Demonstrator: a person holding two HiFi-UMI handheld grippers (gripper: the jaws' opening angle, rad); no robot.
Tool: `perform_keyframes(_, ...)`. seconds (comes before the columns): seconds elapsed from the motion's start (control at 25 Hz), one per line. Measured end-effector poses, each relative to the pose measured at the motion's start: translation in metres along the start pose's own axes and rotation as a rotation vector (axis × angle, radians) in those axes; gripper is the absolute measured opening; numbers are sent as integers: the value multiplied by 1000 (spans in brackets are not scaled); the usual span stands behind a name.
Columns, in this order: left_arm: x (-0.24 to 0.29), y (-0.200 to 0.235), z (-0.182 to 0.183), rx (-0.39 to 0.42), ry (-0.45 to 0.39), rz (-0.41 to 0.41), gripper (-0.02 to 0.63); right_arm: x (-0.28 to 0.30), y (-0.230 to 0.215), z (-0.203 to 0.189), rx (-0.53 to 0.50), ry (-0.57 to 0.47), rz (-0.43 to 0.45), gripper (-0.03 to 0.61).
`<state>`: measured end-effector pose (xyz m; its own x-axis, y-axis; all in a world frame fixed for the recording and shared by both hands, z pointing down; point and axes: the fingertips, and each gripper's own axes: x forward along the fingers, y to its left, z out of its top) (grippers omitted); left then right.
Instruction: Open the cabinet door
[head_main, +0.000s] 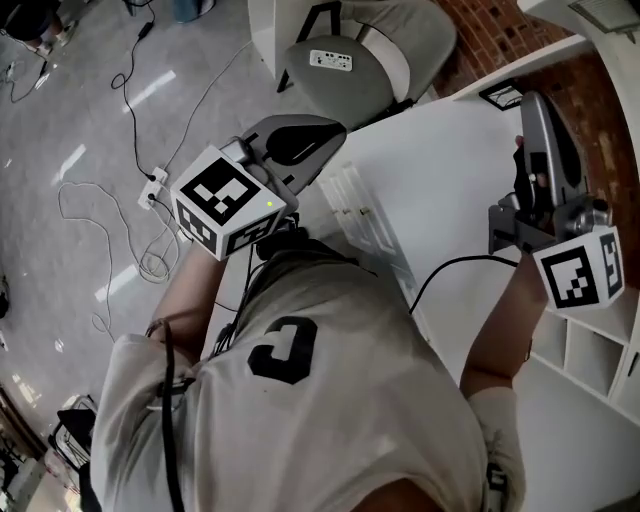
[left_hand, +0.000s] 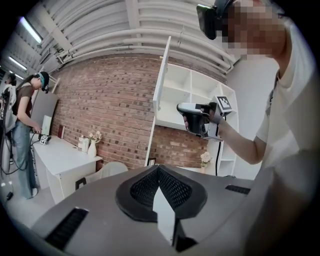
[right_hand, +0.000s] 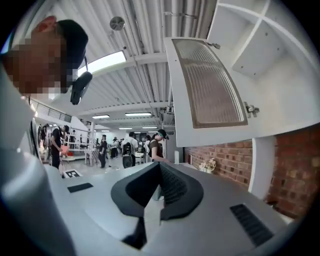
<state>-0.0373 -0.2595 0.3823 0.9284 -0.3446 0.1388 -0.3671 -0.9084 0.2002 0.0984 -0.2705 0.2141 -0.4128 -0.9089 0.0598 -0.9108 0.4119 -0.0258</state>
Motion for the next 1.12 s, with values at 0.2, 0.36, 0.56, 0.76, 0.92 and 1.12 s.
perform_keyframes(0.2, 11, 2, -3, -39, -5, -48, 17, -31, 19, -34, 14, 61, -61, 26)
perform_keyframes(0.36, 29, -5, -14, -57, 19, -106, 17, -56, 12, -60, 139, 98, -130, 26)
perform_keyframes(0.56, 43, -26, -11, -26, 36, -178, 17, -87, 13, -76, 250, 80, -177, 26)
perform_keyframes(0.76, 43, -51, -3, 14, 36, -196, 17, -114, 16, -81, 336, 26, -197, 26)
perform_keyframes(0.92, 46, -73, -5, 30, 49, -215, 17, -136, 19, -88, 382, 6, -202, 26)
perform_keyframes(1.12, 50, -115, -8, 46, 67, -270, 17, -170, 27, -92, 432, -18, -215, 26)
